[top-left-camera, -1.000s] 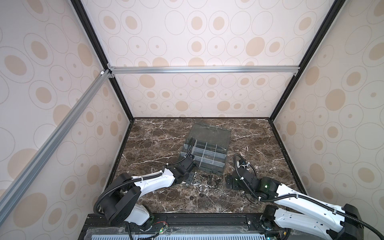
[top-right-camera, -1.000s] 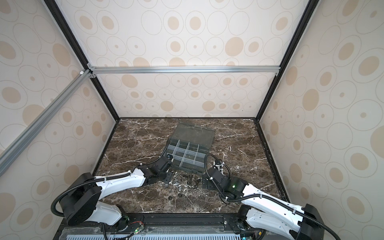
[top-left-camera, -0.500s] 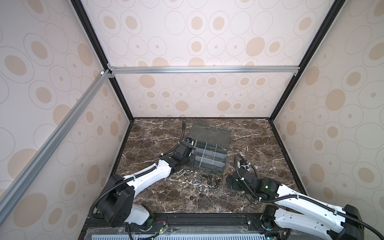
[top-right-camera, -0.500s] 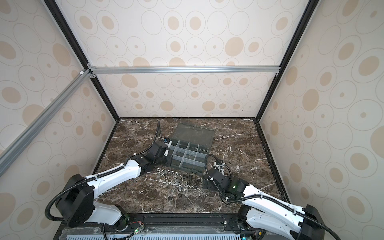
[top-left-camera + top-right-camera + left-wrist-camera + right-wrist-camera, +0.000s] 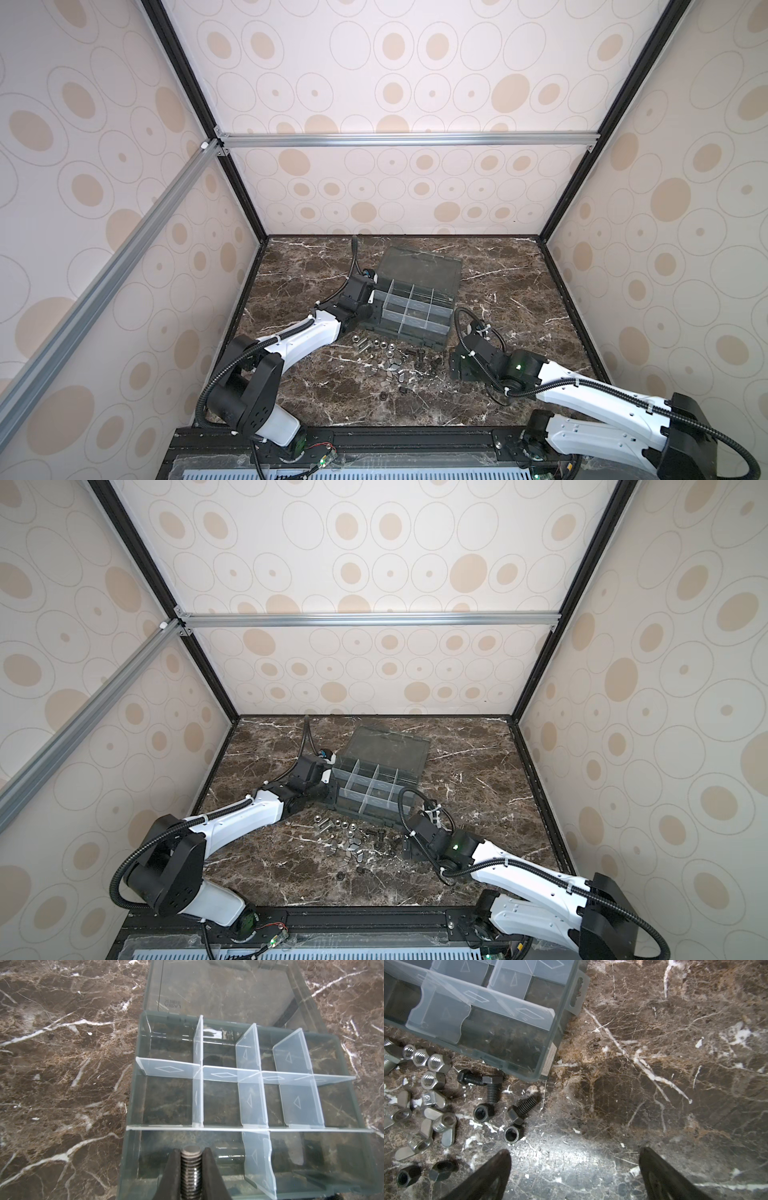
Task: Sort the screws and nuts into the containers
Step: 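Lift the silver bolt with the left gripper over the box compartment nearest the robot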
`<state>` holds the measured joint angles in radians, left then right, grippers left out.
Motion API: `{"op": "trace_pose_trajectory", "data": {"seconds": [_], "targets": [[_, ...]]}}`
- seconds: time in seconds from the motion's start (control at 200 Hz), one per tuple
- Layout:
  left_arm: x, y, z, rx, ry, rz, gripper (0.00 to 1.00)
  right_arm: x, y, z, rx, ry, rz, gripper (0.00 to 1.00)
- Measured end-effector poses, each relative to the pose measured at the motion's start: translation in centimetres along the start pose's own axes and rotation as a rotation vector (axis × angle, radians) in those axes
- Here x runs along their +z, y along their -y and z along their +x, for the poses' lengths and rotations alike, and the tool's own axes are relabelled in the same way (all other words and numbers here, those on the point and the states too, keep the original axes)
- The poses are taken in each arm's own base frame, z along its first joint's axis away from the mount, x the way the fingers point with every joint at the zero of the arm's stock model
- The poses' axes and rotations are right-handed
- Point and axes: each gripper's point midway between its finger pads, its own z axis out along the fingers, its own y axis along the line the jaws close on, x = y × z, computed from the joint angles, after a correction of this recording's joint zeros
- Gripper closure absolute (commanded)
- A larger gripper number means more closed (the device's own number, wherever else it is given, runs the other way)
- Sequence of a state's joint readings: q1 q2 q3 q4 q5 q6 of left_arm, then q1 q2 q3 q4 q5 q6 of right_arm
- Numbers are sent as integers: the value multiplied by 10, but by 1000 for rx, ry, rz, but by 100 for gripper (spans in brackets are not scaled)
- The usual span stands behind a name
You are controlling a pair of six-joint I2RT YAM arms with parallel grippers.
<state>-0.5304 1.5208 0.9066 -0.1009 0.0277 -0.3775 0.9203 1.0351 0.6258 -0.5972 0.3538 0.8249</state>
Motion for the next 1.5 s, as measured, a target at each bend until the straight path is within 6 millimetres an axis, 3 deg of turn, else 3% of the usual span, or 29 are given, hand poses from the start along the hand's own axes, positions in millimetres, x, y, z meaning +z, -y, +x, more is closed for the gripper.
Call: {"op": "trace_pose_trajectory", "data": {"seconds": [0.39, 0.765, 1.025, 1.21, 1.5], "targets": [[13, -10, 3, -42, -14, -5, 89, 7, -10, 0, -47, -41, 8, 0], [16, -10, 4, -64, -6, 9, 72, 7, -10, 0, -45, -38, 9, 0], [16, -10, 6, -77, 5, 15, 69, 7, -11, -1, -37, -34, 6, 0], [4, -11, 9, -88, 24, 26, 65, 8, -10, -2, -32, -29, 13, 0], [-32, -12, 6, -103, 109, 47, 61, 16, -5, -1, -51, -30, 63, 0]]}}
